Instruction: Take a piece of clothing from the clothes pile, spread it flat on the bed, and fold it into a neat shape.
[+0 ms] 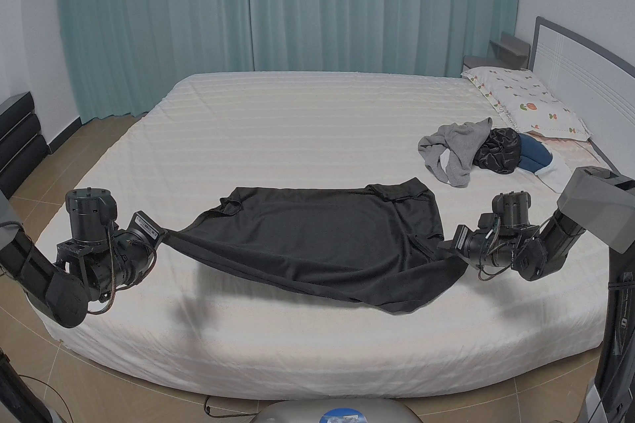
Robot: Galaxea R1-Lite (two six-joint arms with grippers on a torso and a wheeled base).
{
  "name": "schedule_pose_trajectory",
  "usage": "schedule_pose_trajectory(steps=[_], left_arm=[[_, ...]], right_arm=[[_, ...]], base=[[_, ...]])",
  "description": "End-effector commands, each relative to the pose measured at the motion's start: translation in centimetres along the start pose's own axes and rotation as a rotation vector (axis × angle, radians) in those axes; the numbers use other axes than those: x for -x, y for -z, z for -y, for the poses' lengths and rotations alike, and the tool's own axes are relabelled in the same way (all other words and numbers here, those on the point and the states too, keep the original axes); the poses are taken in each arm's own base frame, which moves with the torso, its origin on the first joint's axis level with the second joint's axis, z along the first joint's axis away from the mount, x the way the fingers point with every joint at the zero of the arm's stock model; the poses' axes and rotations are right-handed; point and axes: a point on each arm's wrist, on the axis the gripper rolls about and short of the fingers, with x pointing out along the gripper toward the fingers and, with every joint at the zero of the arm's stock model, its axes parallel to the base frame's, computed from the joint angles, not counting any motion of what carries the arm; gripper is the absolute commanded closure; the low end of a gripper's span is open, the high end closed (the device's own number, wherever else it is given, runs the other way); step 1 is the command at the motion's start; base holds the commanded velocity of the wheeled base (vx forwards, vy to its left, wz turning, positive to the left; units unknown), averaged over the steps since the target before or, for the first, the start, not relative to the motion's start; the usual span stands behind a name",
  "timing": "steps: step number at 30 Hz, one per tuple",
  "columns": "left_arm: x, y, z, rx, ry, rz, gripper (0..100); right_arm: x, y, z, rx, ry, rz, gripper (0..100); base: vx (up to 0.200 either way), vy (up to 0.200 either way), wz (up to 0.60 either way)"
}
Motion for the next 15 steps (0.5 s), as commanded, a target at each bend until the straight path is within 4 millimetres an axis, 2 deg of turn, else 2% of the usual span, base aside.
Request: schedule_pose_trajectory(steps=[1, 4, 5, 9, 14, 15], left_arm=[[-0.6, -0.2, -0.1, 0.004, -0.007, 0.006, 100], [-0.8, -0.1, -0.3, 0.004, -0.015, 0.001, 100], [-0.8, -0.1, -0.3, 0.004, -0.017, -0.001, 100], [-0.9, -0.1, -0.5, 0.005, -0.023, -0.001, 100], [-0.8, 0.0, -0.6, 0.005, -0.027, -0.003, 100], [-0.9, 0.0, -0.6, 0.005, -0.029, -0.003, 100]], right_arm=[[-0.3, -1.6, -1.1, 0.022, -0.018, 0.061, 100], [0.1, -1.4, -1.0, 0.019, -0.001, 0.04, 100], [0.1, -1.2, -0.9, 0.015, 0.008, 0.025, 0], [0.8, -0.7, -0.4, 0.001, 0.05, -0.02, 0], [2.6, -0.8, -0.4, -0.026, 0.086, -0.048, 0], [3.1, -0.3, -0.4, -0.034, 0.102, -0.071, 0]], base=[[0.0, 0.0, 0.0], [0.0, 0.0, 0.0], [0.0, 0.0, 0.0], [0.0, 0.0, 0.0], [0.0, 0.0, 0.0], [0.0, 0.0, 0.0]])
